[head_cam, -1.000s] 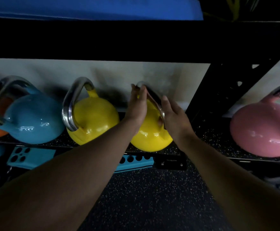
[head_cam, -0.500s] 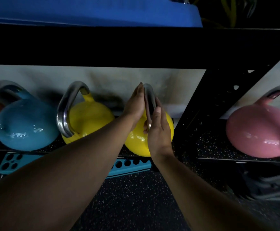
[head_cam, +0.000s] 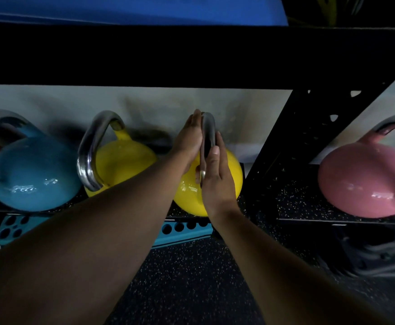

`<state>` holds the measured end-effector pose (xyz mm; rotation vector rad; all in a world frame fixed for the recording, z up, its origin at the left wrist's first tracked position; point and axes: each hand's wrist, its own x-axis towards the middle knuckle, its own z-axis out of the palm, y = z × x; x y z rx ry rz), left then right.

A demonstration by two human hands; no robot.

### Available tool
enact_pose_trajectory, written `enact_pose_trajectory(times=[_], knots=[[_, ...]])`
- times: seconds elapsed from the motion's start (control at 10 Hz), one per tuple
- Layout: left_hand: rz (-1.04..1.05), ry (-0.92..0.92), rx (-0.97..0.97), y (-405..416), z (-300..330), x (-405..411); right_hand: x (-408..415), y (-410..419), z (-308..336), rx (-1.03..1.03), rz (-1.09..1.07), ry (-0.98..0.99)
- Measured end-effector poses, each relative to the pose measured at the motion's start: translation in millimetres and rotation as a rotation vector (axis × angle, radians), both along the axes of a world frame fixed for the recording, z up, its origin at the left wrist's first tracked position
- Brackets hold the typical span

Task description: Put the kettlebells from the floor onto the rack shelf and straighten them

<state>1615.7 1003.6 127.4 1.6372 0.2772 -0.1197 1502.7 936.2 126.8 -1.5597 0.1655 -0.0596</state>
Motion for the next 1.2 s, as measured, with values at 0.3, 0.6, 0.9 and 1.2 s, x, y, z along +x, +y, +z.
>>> enact_pose_trajectory(times=[0.3,0.6,0.9,1.2], knots=[[0.003,-0.037,-0.002,2.4,-1.5,0.2,2.0,-0.9,0.7,-0.015,0.056,0.008],[-0.030,-0.009,0.177,2.5,8.2,-5.9,6.1,-8.2,-3.2,-0.129,0.110,-0.003],[-0.169,-0.063,0.740,14.0,35.2,-18.2,11.2,-27.0,12.8,-0.320,0.249,0.020],[-0.393,-0.319,1.148,25.4,65.3,-65.2,3.4,-85.8,77.5,-0.913,0.209,-0.093]])
